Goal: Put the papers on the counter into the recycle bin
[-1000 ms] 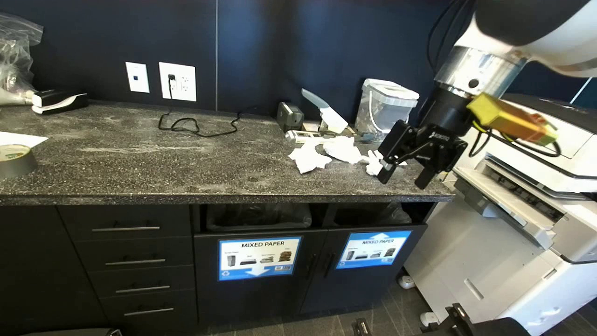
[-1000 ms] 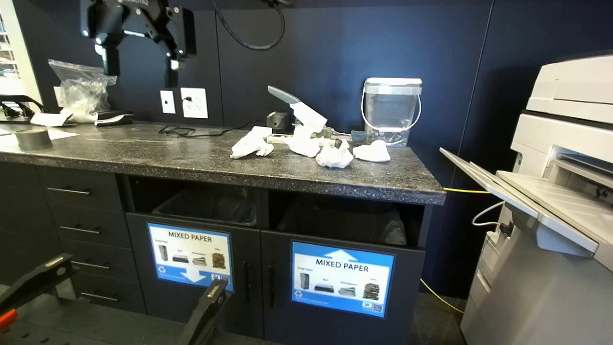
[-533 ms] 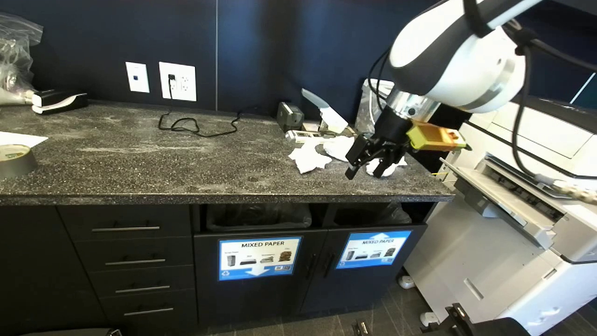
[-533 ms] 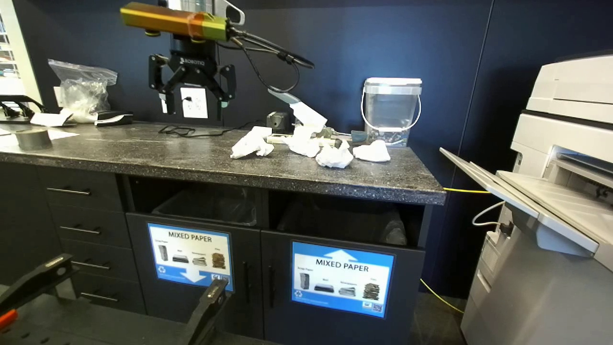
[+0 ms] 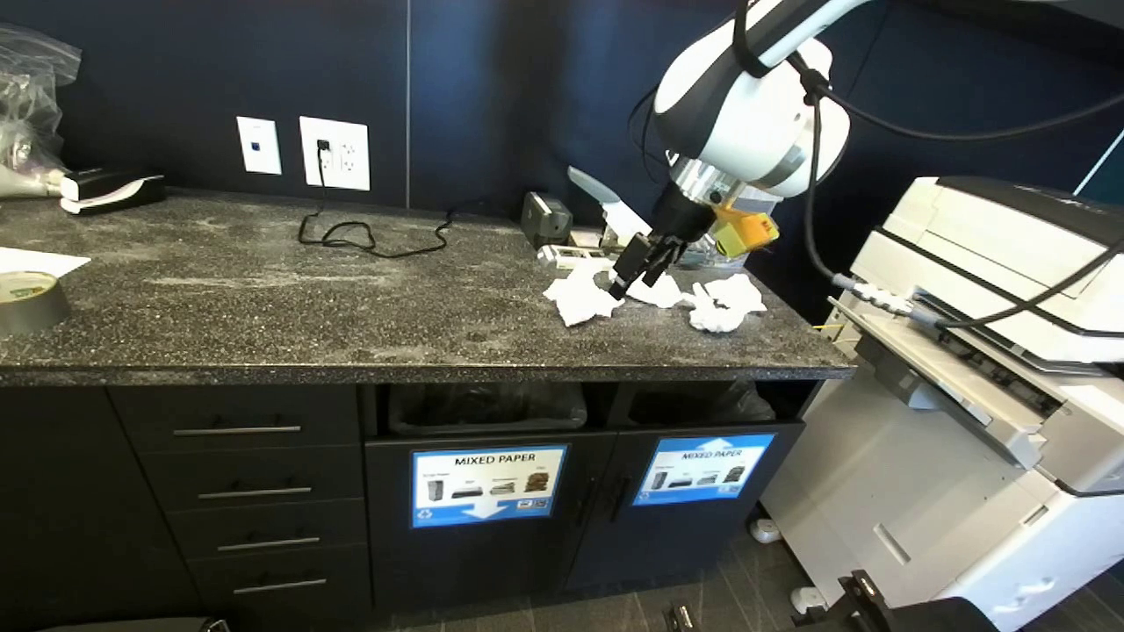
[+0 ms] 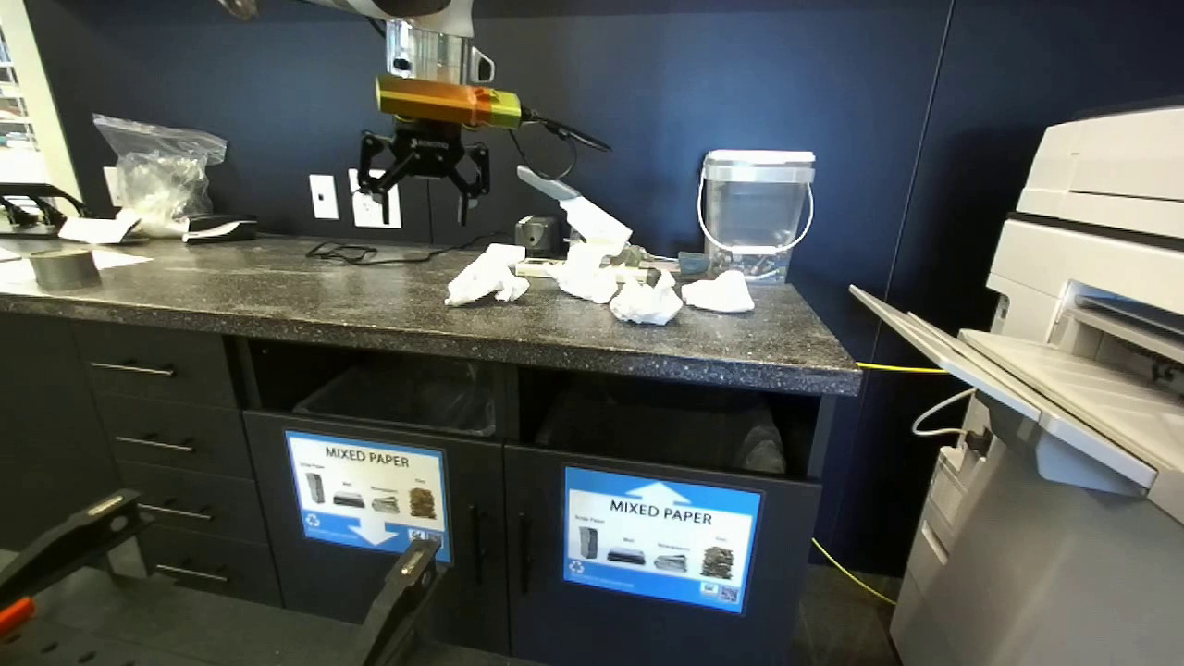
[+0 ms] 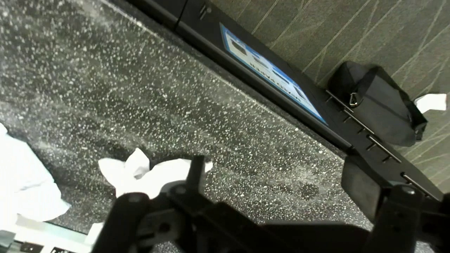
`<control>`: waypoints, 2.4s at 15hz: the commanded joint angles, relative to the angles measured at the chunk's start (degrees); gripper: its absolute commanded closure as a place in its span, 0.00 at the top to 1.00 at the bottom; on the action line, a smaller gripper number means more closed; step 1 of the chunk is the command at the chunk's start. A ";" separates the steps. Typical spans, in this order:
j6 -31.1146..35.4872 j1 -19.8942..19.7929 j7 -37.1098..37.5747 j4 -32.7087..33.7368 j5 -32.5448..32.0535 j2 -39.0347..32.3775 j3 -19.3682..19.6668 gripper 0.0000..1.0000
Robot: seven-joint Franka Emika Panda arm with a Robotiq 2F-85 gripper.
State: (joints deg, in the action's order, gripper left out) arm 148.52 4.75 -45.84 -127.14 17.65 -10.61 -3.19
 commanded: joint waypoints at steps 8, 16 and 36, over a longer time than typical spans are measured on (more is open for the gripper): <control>-0.15 -8.14 -8.24 22.93 -1.28 -21.47 -8.35 1.00; 0.18 -7.44 -2.87 34.39 -6.79 -31.36 -7.94 1.00; -0.83 -7.07 1.48 46.46 -15.21 -41.53 -7.56 0.73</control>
State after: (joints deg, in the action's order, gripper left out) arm 148.67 -2.26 -45.89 -83.96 4.46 -50.26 -10.37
